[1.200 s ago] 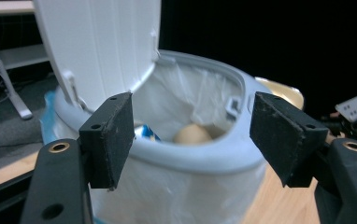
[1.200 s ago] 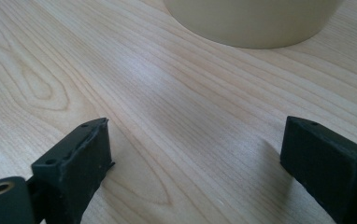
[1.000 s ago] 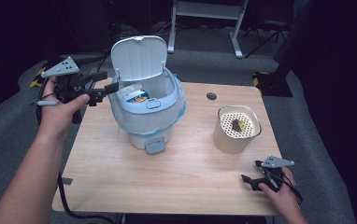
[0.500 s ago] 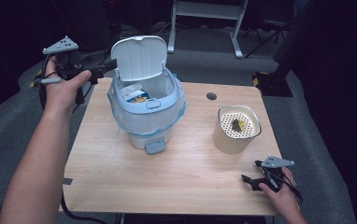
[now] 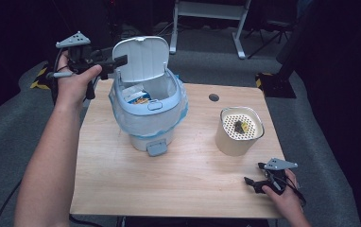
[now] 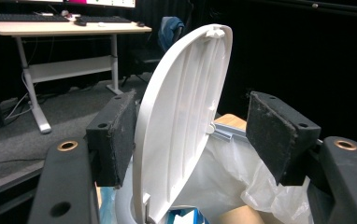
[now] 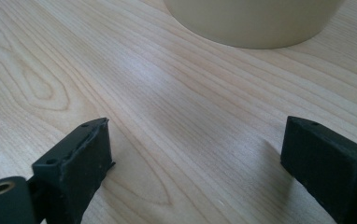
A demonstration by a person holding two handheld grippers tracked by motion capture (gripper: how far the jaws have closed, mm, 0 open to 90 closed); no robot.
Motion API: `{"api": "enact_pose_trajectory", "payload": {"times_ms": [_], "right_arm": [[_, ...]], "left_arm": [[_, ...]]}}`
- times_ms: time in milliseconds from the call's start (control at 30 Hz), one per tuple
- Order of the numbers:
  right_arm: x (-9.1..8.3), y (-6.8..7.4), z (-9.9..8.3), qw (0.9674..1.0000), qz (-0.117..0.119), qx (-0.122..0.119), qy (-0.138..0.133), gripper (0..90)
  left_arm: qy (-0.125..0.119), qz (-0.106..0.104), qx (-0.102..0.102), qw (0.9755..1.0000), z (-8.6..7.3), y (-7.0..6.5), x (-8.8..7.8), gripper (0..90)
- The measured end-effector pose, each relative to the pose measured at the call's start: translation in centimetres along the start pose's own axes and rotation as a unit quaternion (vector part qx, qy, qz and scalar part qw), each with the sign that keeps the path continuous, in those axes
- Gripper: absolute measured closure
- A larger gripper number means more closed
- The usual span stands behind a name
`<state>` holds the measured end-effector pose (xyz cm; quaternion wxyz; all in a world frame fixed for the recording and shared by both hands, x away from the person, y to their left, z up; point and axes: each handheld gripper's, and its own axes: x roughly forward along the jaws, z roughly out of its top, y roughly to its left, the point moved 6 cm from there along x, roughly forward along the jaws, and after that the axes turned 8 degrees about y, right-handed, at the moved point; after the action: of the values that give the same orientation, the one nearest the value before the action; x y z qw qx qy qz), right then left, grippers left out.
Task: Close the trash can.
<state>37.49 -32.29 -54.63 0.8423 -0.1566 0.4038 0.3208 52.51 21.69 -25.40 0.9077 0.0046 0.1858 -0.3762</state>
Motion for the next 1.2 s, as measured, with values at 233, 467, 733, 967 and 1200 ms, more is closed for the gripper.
{"api": "enact_pose_trajectory", "payload": {"times_ms": [233, 467, 733, 967, 1200], "right_arm": [[0.0, 0.0, 0.0, 1.0000, 0.000, 0.000, 0.000, 8.8], [0.0, 0.0, 0.0, 1.0000, 0.000, -0.001, 0.000, 8.8], [0.0, 0.0, 0.0, 1.0000, 0.000, -0.001, 0.000, 8.7], [0.0, 0.0, 0.0, 1.0000, 0.000, -0.001, 0.000, 8.8], [0.0, 0.0, 0.0, 1.0000, 0.000, -0.001, 0.000, 8.8]], "left_arm": [[0.022, -0.022, 0.011, 0.9995, -0.1, -1.3, -0.6, 36.1], [0.053, -0.041, 0.040, 0.9970, -1.0, -3.6, -1.0, 35.4], [0.077, -0.073, 0.053, 0.9929, -2.1, -5.9, 0.0, 37.4], [0.084, -0.102, 0.040, 0.9905, -2.7, -7.4, 1.7, 38.5], [0.101, -0.110, 0.005, 0.9888, -3.4, -7.6, 2.9, 47.7]]}}
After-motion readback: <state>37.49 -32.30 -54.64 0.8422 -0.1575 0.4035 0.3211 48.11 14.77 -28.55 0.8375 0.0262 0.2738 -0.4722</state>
